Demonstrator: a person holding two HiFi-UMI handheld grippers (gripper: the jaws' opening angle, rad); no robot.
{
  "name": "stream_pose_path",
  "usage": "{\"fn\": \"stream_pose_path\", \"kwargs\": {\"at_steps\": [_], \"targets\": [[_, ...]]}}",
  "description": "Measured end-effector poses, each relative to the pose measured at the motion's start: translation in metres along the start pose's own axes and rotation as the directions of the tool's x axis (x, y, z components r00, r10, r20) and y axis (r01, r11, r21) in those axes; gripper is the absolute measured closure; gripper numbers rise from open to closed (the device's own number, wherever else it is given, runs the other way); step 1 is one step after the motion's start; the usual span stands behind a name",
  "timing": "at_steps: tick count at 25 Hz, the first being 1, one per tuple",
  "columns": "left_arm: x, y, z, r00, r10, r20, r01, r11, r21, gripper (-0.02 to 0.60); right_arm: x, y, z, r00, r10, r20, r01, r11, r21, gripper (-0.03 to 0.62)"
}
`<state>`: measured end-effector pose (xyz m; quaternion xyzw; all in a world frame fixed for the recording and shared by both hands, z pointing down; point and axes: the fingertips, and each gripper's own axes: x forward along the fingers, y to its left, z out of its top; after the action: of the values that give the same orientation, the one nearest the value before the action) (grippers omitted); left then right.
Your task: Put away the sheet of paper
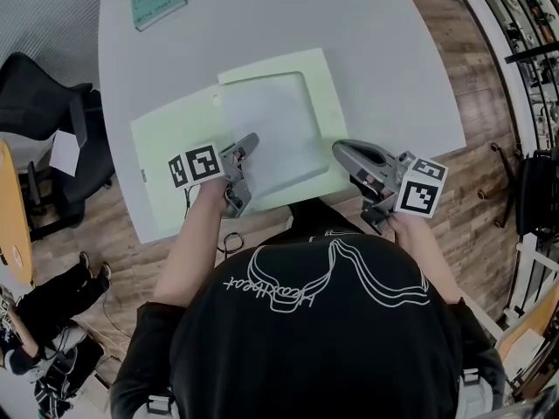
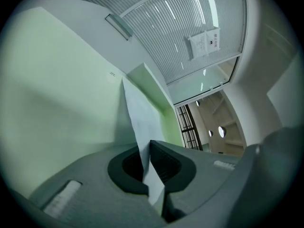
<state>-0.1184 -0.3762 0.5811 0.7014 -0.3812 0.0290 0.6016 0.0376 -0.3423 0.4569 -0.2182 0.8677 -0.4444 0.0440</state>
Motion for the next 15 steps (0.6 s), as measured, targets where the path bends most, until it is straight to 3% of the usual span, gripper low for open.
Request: {"fn": "stream_pose_path", "kwargs": {"at_steps": [7, 12, 14, 15], "targets": [[0.011, 0.000, -0.001, 0.999, 0.032, -0.012, -0.031, 0.999, 0.018, 0.568, 0.006, 0.001, -0.008, 1.000, 0.011, -0.017, -0.011, 1.000, 0.008, 0.585], [0.018, -0.006, -0.005, 0.999, 0.012, -0.031, -0.011, 1.000, 0.016, 0.568, 0.012, 0.004, -0.011, 0.999, 0.021, -0.025, -0.021, 1.000, 0.008, 0.585], [0.017, -0.004, -0.006, 0.999, 0.034, -0.039, -0.032, 0.999, 0.043, 0.539, 0.014, 0.006, -0.012, 0.999, 0.026, -0.028, -0.026, 1.000, 0.006, 0.585], [0.017, -0.003, -0.007, 0.998, 0.046, -0.042, -0.044, 0.997, 0.059, 0.487, 0.015, 0.007, -0.013, 0.999, 0.028, -0.031, -0.028, 1.000, 0.006, 0.585]]}}
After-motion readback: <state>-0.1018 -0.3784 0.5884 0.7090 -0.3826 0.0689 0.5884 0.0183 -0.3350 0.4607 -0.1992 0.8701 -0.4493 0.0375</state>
